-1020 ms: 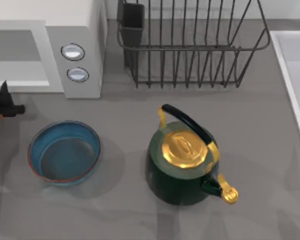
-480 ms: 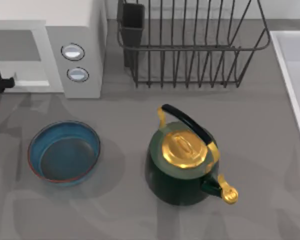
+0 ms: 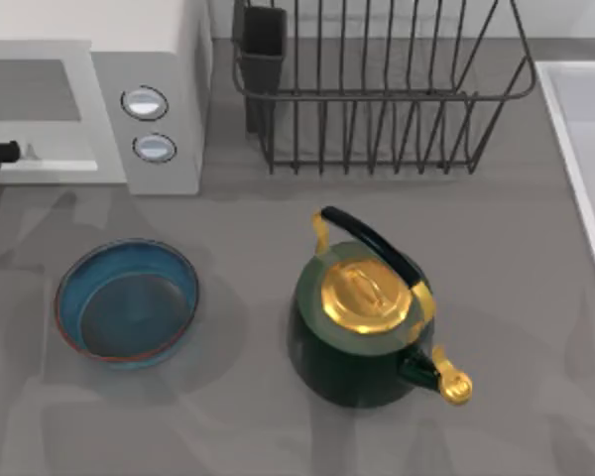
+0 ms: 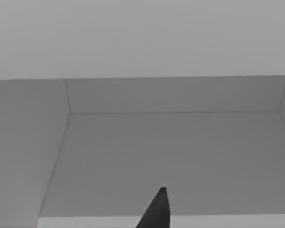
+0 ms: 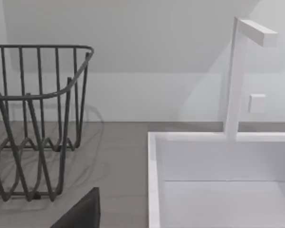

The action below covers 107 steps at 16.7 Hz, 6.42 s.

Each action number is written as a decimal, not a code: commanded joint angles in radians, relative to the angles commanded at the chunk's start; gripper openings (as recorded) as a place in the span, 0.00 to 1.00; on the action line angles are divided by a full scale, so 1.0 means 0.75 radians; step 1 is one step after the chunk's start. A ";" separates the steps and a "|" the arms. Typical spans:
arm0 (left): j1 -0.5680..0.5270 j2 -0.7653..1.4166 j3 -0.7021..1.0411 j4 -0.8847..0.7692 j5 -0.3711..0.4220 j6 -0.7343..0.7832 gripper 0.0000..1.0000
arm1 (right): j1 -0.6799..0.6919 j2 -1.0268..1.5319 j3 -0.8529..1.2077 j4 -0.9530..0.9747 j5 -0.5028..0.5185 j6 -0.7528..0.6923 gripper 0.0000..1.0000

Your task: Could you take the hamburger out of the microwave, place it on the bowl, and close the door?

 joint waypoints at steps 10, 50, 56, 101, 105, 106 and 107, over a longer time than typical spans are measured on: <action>-0.279 0.152 0.438 -0.588 -0.369 -0.620 0.00 | 0.000 0.000 0.000 0.000 0.000 0.000 1.00; -0.998 0.676 1.299 -3.411 -1.216 -3.659 0.00 | 0.000 0.000 0.000 0.000 0.000 0.000 1.00; -0.979 0.690 1.226 -3.313 -1.229 -3.632 0.00 | 0.000 0.000 0.000 0.000 0.000 0.000 1.00; -0.658 -0.645 0.266 -2.598 -0.765 -2.216 1.00 | 0.000 0.000 0.000 0.000 0.000 0.000 1.00; -0.511 -1.273 -0.139 -2.210 -0.584 -1.436 1.00 | 0.000 0.000 0.000 0.000 0.000 0.000 1.00; -0.477 -1.424 -0.234 -2.112 -0.543 -1.253 1.00 | 0.000 0.000 0.000 0.000 0.000 0.000 1.00; -0.444 -1.568 -0.324 -2.014 -0.505 -1.082 1.00 | 0.000 0.000 0.000 0.000 0.000 0.000 1.00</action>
